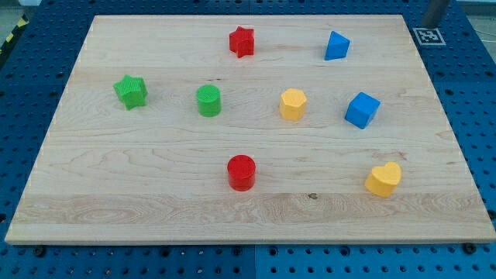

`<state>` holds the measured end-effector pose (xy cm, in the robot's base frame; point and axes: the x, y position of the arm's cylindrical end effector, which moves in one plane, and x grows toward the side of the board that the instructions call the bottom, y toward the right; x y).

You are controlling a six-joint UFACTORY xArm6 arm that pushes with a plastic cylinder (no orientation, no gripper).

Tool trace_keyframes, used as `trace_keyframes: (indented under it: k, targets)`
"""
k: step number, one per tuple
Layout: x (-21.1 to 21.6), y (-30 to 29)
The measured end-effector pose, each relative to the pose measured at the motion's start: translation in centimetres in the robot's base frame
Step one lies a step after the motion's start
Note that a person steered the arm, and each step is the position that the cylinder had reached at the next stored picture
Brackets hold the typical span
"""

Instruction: Push your arm to the right of the blue cube

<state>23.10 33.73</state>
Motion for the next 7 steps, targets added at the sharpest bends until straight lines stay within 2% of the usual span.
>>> trace_keyframes:
  k: [2,3,7]
  targets:
    - [1.4,0.1]
    - [3.7,0.1]
    - [19.3,0.1]
